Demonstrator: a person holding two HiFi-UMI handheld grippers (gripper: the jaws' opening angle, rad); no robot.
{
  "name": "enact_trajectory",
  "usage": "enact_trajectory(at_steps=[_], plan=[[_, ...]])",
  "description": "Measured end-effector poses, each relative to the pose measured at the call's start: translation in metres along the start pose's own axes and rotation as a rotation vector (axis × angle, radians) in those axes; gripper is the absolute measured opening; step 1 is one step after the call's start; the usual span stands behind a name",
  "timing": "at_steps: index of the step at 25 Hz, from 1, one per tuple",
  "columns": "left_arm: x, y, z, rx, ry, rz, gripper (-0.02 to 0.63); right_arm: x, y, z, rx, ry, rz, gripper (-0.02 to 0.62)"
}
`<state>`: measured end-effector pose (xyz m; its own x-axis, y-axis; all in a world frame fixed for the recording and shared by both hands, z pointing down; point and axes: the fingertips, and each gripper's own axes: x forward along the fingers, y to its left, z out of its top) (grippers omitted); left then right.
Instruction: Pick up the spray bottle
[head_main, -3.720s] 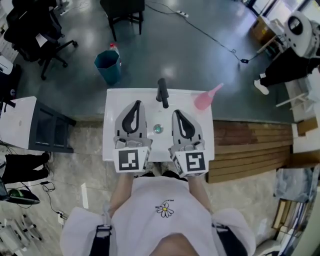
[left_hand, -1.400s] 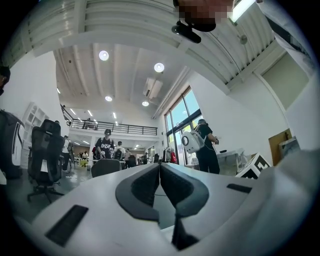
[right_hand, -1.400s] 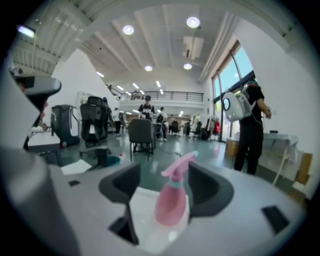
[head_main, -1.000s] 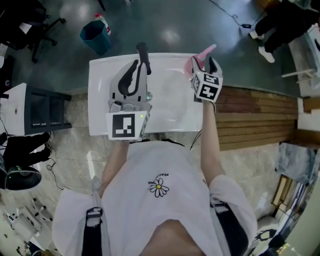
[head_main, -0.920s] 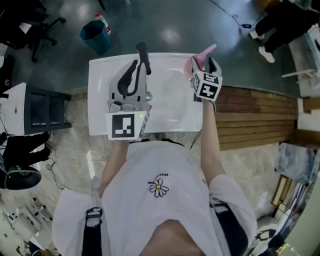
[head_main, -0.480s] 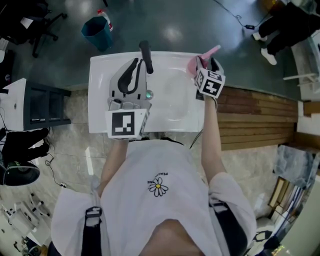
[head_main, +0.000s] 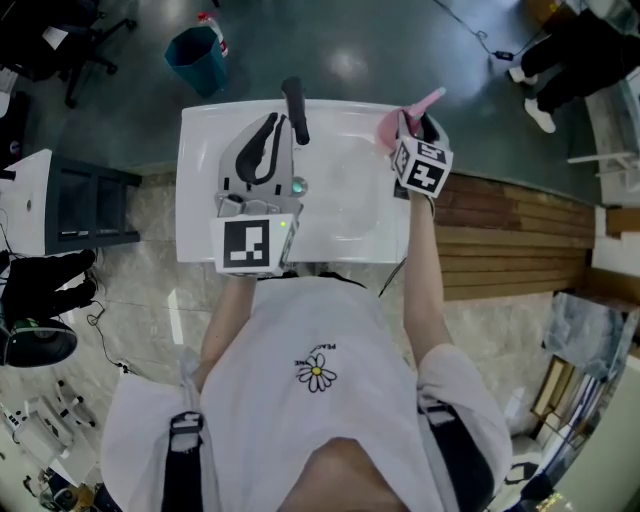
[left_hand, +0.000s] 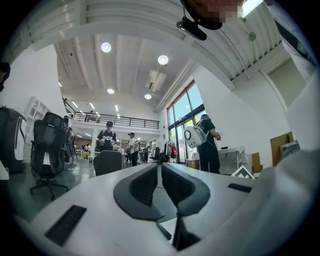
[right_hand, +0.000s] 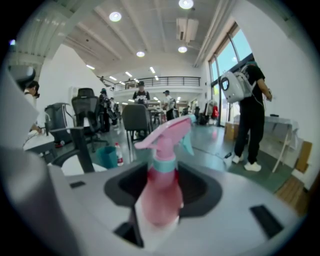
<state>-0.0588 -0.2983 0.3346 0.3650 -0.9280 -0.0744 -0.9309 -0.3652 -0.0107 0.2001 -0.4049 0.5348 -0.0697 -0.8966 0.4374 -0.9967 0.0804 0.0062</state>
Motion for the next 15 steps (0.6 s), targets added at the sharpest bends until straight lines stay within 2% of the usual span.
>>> enact_trajectory(at_steps=[15], plan=[[0.0004, -0.0006, -0.0036, 0.001, 0.011, 0.001, 0.041, -0.0044, 0.0039, 0.0074, 0.003, -0.035, 0.023, 0.193]])
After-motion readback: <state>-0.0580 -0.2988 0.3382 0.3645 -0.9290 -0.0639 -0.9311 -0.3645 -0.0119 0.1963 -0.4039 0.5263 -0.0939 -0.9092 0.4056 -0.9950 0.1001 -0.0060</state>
